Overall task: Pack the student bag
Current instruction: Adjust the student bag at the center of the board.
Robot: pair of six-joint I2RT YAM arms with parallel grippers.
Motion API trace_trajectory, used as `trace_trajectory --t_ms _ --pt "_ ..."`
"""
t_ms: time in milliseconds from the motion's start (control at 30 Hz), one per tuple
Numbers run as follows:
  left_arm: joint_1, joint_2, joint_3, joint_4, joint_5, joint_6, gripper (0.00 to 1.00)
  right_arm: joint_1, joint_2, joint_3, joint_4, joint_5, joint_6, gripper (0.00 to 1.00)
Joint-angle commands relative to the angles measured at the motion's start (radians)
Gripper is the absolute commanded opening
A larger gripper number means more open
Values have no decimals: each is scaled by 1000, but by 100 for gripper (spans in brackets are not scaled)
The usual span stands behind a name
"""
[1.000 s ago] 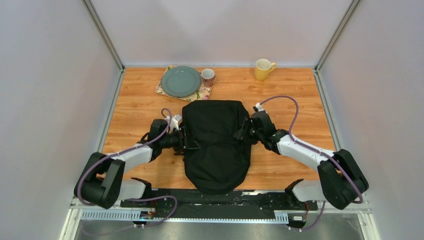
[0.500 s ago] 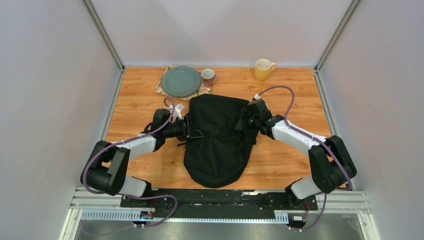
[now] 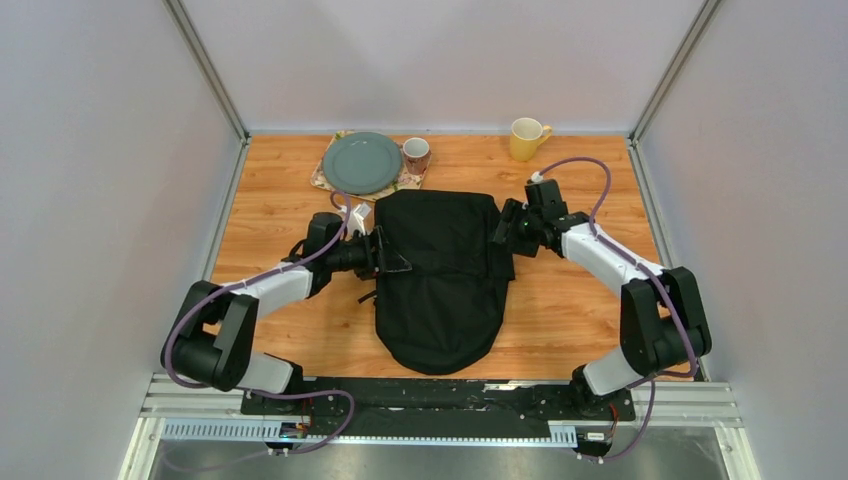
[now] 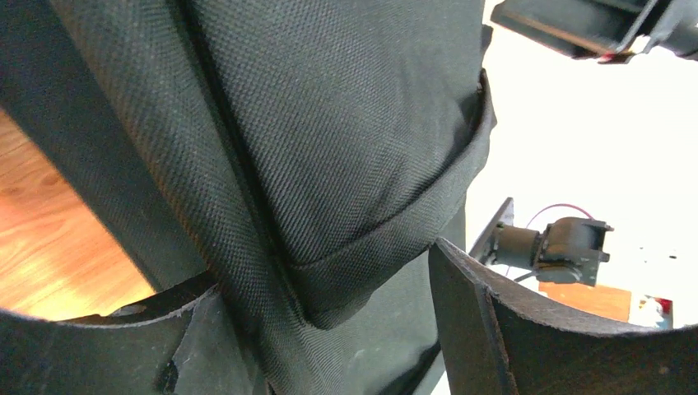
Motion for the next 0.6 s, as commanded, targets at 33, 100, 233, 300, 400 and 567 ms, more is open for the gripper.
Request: trace_trajectory --t_ms 33,100,233,300,400,567 --pt "-1 -119 19 -123 -94 121 75 -38 -124 10 -67 -17 -57 60" --pt "2 -176 1 -195 -120 195 76 -38 -225 -42 -88 1 -48 61" --pt "25 -267 -51 -286 -157 246 77 -36 -365 -157 -117 18 -22 62" --pt "31 -313 -92 -278 -169 235 77 -38 -397 -221 -131 23 -4 63" --pt "31 -328 -166 -168 -102 167 77 -38 -440 -316 -94 -26 47 63" --pt "15 -298 -261 62 12 11 77 -38 -411 -366 47 -137 108 63"
